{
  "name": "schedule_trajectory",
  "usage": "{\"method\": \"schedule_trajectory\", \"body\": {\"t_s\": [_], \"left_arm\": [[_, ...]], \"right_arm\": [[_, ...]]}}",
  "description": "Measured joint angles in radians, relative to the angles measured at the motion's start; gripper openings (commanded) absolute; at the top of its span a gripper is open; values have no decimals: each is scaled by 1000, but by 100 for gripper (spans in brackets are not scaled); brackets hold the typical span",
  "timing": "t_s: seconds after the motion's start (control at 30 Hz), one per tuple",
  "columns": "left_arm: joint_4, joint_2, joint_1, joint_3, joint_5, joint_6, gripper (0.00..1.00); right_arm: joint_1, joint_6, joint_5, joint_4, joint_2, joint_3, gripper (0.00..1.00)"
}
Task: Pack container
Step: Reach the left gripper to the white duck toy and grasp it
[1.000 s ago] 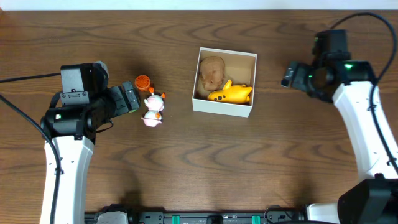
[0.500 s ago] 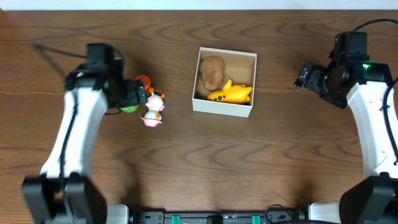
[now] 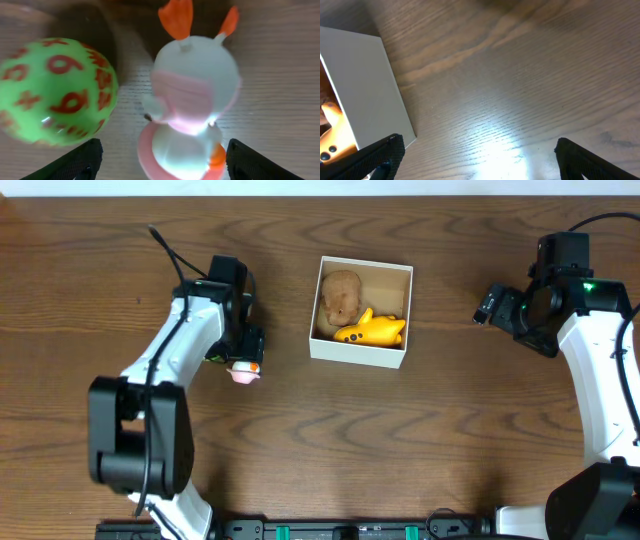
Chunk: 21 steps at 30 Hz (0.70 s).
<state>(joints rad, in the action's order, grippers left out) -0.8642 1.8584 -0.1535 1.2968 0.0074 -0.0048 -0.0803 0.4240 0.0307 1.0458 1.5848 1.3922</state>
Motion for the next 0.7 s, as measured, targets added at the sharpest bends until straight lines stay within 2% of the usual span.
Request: {"method": "schedule_trajectory", "body": {"t_s": [0.37, 0.43, 0.5, 0.53, 0.63, 0.7], "left_arm": [[4, 72, -41, 0, 16, 5, 72], [4, 80, -55, 0, 16, 3, 64], [4, 91, -67, 0, 16, 3, 45], [3, 97, -73, 0, 16, -2, 39], [-3, 105, -84, 0, 11, 3, 27], [-6, 105, -86, 0, 6, 4, 26]], "right_arm": [[0, 0, 0, 8, 0, 0, 99], [0, 0, 0, 8, 0, 0, 99], [0, 0, 0, 9, 0, 0, 99], [0, 0, 0, 9, 0, 0, 99], [0, 0, 0, 12, 0, 0, 99], [0, 0, 0, 14, 0, 0, 99]]}}
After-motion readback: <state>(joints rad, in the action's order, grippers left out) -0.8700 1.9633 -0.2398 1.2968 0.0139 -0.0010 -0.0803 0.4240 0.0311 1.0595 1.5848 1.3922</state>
